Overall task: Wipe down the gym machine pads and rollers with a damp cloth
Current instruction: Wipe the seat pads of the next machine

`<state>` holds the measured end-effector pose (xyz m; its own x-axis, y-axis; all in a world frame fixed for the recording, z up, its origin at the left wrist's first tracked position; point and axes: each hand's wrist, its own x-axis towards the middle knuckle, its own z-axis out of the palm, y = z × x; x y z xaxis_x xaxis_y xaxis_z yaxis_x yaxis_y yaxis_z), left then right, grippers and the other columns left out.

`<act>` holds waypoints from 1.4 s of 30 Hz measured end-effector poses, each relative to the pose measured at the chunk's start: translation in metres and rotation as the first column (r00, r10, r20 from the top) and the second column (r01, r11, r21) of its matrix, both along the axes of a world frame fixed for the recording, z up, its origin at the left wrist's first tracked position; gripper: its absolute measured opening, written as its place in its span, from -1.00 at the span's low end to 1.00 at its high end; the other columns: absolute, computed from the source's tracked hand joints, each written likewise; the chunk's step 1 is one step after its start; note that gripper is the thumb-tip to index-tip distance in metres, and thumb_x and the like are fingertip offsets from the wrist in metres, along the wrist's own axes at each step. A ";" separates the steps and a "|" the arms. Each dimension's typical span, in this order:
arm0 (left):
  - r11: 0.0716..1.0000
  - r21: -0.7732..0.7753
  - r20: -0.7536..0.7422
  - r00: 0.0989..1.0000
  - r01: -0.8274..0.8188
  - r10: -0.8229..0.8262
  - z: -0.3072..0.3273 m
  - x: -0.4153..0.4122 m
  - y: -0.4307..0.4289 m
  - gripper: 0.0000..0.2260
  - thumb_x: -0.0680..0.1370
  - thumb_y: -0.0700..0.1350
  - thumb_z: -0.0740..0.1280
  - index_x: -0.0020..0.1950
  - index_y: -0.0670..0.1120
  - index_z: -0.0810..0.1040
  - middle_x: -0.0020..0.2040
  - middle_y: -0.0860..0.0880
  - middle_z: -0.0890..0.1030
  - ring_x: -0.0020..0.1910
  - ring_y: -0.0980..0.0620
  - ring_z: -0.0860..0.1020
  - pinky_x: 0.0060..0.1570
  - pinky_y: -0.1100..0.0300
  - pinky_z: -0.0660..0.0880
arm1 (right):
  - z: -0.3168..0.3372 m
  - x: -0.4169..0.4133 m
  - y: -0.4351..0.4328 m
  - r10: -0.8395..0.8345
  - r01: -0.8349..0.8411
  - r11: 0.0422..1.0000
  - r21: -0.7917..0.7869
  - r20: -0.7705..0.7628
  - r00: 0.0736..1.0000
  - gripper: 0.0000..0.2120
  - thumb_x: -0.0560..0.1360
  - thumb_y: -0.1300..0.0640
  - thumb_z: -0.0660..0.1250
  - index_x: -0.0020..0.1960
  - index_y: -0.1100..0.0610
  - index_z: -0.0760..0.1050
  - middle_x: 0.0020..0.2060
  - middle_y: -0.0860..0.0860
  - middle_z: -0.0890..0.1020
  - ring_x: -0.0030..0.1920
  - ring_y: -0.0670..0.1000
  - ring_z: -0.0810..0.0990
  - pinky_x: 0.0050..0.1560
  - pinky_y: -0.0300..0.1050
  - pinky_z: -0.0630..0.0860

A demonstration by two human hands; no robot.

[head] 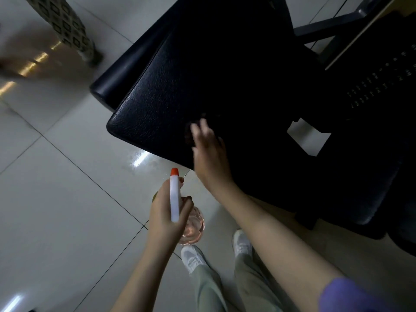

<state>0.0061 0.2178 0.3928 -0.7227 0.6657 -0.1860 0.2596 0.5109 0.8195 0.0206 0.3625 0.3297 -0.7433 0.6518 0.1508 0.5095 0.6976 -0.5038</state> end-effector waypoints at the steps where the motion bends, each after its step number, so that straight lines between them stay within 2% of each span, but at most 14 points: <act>1: 1.000 0.003 -0.001 1.000 -0.003 0.003 -0.001 0.000 0.000 -0.60 0.40 -0.14 0.27 0.23 -0.20 0.49 0.07 -0.05 0.58 0.04 -0.03 0.55 -0.01 0.10 0.47 | 0.005 -0.015 0.001 0.071 -0.071 0.997 0.037 0.006 0.997 -0.52 0.49 0.21 0.18 0.41 0.19 0.25 0.38 0.24 0.37 0.33 0.21 0.41 0.25 0.13 0.35; 3: 1.000 0.009 0.009 1.000 -0.015 0.015 -0.002 -0.003 -0.002 -0.61 0.41 -0.14 0.27 0.22 -0.19 0.49 0.04 -0.03 0.59 0.01 0.03 0.54 -0.01 0.04 0.49 | 0.008 -0.024 0.007 0.128 -0.136 0.983 0.123 0.067 0.989 -0.51 0.45 0.17 0.32 0.37 0.17 0.39 0.38 0.16 0.40 0.33 0.18 0.41 0.26 0.19 0.33; 7: 0.999 0.015 0.023 0.999 -0.035 0.034 -0.002 -0.008 -0.007 -0.58 0.40 -0.11 0.28 0.24 -0.17 0.50 0.08 -0.03 0.60 0.04 0.02 0.55 0.02 0.04 0.50 | -0.010 0.037 0.010 0.020 -0.075 0.975 0.207 0.256 0.967 -0.50 0.53 -0.09 0.07 0.45 0.00 0.26 0.44 0.00 0.32 0.44 0.16 0.22 0.27 0.41 0.19; 11: 0.998 0.026 0.038 0.998 -0.057 0.056 -0.002 -0.010 -0.009 -0.60 0.40 -0.10 0.28 0.23 -0.11 0.49 0.02 0.12 0.57 -0.01 0.28 0.52 -0.03 0.34 0.43 | -0.025 0.074 0.004 -0.007 -0.066 0.970 0.233 0.300 0.954 -0.51 0.54 -0.02 0.06 0.45 0.05 0.18 0.43 0.11 0.35 0.41 0.15 0.22 0.21 0.32 0.36; 13: 0.997 0.032 0.045 0.997 -0.072 0.070 -0.004 -0.010 -0.009 -0.61 0.40 -0.10 0.28 0.22 -0.10 0.50 0.01 0.18 0.55 -0.02 0.35 0.50 -0.07 0.45 0.39 | -0.022 0.057 0.000 -0.021 -0.048 0.969 0.240 0.276 0.961 -0.51 0.52 0.06 0.16 0.43 0.10 0.19 0.42 0.16 0.35 0.41 0.16 0.25 0.20 0.27 0.38; 17: 0.993 0.030 0.055 0.993 -0.110 0.109 -0.007 -0.010 -0.008 -0.63 0.38 -0.11 0.27 0.19 -0.12 0.50 -0.04 0.17 0.55 -0.03 0.27 0.51 -0.07 0.33 0.42 | -0.003 -0.008 -0.009 0.047 -0.092 0.964 0.248 0.179 0.983 -0.45 0.38 0.20 0.40 0.35 0.18 0.36 0.35 0.23 0.42 0.32 0.20 0.42 0.13 0.16 0.44; 20: 0.994 0.027 0.059 0.993 -0.106 0.104 -0.009 -0.009 -0.008 -0.63 0.39 -0.11 0.27 0.19 -0.11 0.49 -0.02 0.19 0.55 -0.04 0.33 0.50 -0.10 0.43 0.40 | 0.016 -0.052 -0.005 0.172 -0.194 0.938 0.286 0.101 0.980 -0.55 0.38 0.21 0.38 0.27 0.18 0.51 0.28 0.23 0.50 0.23 0.19 0.52 0.08 0.12 0.46; 23: 0.994 0.019 0.066 0.992 -0.106 0.105 -0.011 -0.011 -0.012 -0.62 0.40 -0.10 0.27 0.22 -0.09 0.49 0.04 0.12 0.57 0.02 0.24 0.52 -0.04 0.32 0.43 | 0.020 -0.053 0.003 0.201 -0.230 0.934 0.272 0.130 0.971 -0.49 0.41 0.08 0.34 0.35 0.12 0.44 0.35 0.12 0.45 0.34 0.15 0.42 0.24 0.28 0.32; 26: 0.993 0.026 0.076 0.991 -0.112 0.110 -0.010 -0.015 -0.017 -0.65 0.41 -0.09 0.28 0.20 -0.02 0.47 0.04 0.12 0.57 0.03 0.23 0.53 -0.03 0.29 0.45 | 0.005 -0.006 0.008 0.160 -0.217 0.940 0.264 0.221 0.962 -0.41 0.42 0.00 0.34 0.42 0.05 0.31 0.42 0.06 0.36 0.44 0.16 0.23 0.28 0.40 0.19; 28: 0.993 0.035 0.070 0.991 -0.114 0.111 -0.011 -0.017 -0.018 -0.68 0.41 -0.11 0.28 0.17 -0.01 0.46 0.02 0.05 0.58 0.01 0.21 0.53 -0.06 0.32 0.44 | -0.005 0.021 0.007 0.159 -0.238 0.928 0.286 0.273 0.949 -0.39 0.42 0.02 0.32 0.43 0.06 0.24 0.43 0.12 0.32 0.44 0.17 0.20 0.27 0.36 0.25; 32: 0.982 0.032 0.065 0.981 -0.185 0.182 -0.014 -0.014 -0.017 -0.76 0.41 -0.13 0.27 0.07 -0.02 0.43 -0.06 -0.19 0.58 -0.11 -0.03 0.51 -0.13 0.04 0.48 | -0.002 0.000 -0.003 0.210 -0.298 0.898 0.324 0.279 0.937 -0.44 0.38 0.21 0.31 0.38 0.19 0.35 0.38 0.21 0.38 0.39 0.16 0.33 0.23 0.21 0.34; 36: 0.977 0.033 0.103 0.974 -0.209 0.204 -0.017 -0.010 -0.017 -0.72 0.40 -0.10 0.29 0.11 0.00 0.45 -0.06 -0.10 0.59 -0.09 0.14 0.51 -0.16 0.29 0.44 | 0.014 -0.052 -0.006 0.350 -0.406 0.843 0.353 0.213 0.912 -0.56 0.44 0.25 0.18 0.32 0.19 0.46 0.34 0.23 0.44 0.32 0.16 0.45 0.15 0.17 0.42; 39: 0.982 0.029 0.128 0.975 -0.186 0.181 -0.019 -0.008 -0.020 -0.68 0.41 -0.06 0.30 0.16 0.01 0.45 -0.02 0.00 0.57 -0.06 0.29 0.52 -0.14 0.37 0.45 | 0.036 -0.093 -0.009 0.348 -0.425 0.821 0.381 0.257 0.902 -0.47 0.46 0.15 0.26 0.43 0.13 0.33 0.46 0.16 0.28 0.44 0.10 0.29 0.30 0.18 0.31; 42: 0.987 0.029 0.109 0.982 -0.156 0.152 -0.021 -0.009 -0.025 -0.66 0.42 -0.07 0.30 0.20 -0.03 0.47 0.01 0.01 0.57 -0.02 0.27 0.51 -0.12 0.43 0.44 | 0.050 -0.110 -0.002 0.245 -0.332 0.910 0.248 0.324 0.914 -0.42 0.52 -0.07 0.21 0.49 0.04 0.19 0.54 0.05 0.01 0.53 0.14 -0.04 0.40 0.33 -0.04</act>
<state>-0.0024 0.1933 0.3716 -0.7946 0.5558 -0.2443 0.0907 0.5066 0.8574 -0.0893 0.3603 0.3797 -0.9307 0.3609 0.0589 0.3521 0.9280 -0.1219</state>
